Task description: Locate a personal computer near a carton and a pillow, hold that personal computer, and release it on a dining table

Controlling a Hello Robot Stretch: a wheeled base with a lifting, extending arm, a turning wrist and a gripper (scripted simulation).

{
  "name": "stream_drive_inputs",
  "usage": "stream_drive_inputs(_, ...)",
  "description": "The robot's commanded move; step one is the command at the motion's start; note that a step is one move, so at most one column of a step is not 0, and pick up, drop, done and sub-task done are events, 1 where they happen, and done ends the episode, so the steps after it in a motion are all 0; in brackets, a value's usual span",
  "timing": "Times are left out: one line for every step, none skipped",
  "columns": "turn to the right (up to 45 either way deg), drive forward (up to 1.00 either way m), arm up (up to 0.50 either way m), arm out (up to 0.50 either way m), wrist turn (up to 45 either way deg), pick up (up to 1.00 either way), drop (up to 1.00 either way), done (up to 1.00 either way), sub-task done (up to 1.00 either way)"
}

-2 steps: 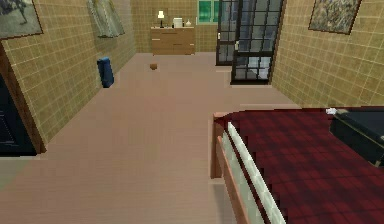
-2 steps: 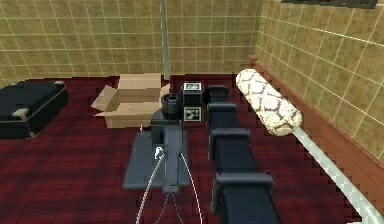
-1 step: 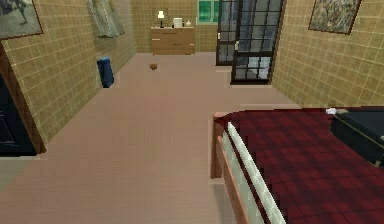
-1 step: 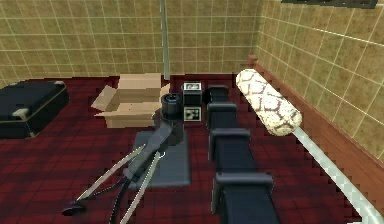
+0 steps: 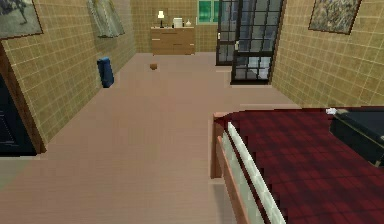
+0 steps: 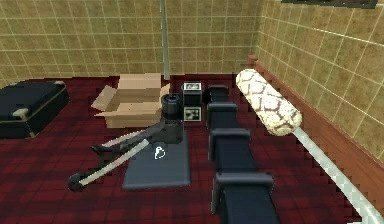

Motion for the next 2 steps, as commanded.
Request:
stream_drive_inputs(0.0,0.00,0.00,0.00,45.0,0.00,0.00,0.00,0.00)
stream_drive_inputs(0.0,0.00,0.00,0.00,24.0,0.00,0.00,0.00,0.00)
